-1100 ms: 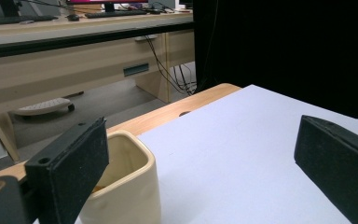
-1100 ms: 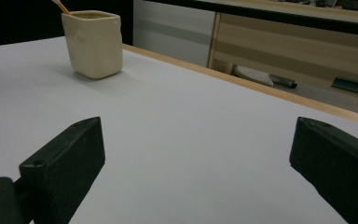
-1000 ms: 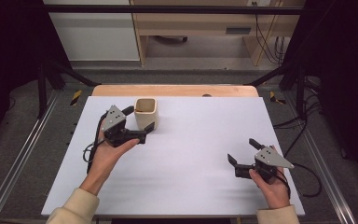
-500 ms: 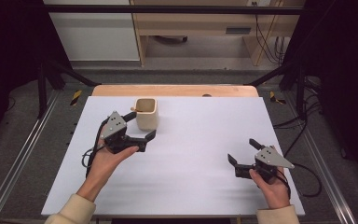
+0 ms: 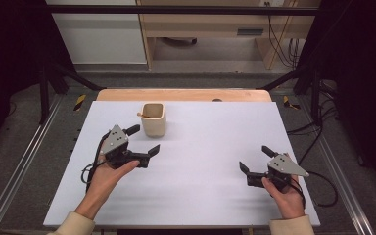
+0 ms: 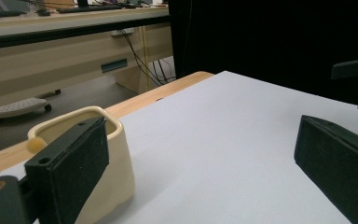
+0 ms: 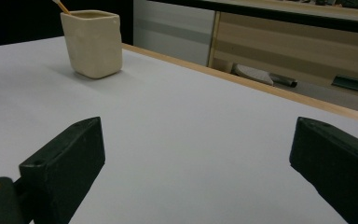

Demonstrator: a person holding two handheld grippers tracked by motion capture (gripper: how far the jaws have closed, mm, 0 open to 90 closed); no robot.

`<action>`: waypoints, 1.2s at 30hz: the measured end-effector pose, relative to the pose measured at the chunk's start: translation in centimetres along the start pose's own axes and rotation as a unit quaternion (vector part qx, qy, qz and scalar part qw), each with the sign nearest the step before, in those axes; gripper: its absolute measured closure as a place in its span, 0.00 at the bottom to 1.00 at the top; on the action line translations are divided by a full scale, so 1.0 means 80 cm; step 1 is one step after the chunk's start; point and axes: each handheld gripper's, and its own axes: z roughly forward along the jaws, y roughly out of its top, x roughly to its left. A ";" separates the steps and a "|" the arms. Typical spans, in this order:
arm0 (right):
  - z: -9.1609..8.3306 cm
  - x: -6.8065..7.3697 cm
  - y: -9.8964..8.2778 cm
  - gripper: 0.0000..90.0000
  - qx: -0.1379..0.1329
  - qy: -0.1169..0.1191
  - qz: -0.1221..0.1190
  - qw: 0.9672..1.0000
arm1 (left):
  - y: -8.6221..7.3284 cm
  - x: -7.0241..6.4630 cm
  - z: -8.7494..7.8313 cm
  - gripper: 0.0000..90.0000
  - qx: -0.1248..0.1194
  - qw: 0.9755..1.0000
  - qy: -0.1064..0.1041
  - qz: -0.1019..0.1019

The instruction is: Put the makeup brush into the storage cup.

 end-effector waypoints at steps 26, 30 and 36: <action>0.000 0.000 -0.002 0.04 0.000 -0.001 0.000 1.000 | -0.042 0.028 -0.055 0.03 -0.008 0.999 0.028 -0.019; -0.001 0.000 -0.001 0.04 -0.001 -0.002 0.000 1.000 | -0.046 0.030 -0.060 0.03 -0.010 0.999 0.031 -0.017; -0.001 0.000 -0.001 0.04 -0.001 -0.001 -0.001 1.000 | -0.053 0.034 -0.067 0.03 -0.016 0.999 0.035 -0.008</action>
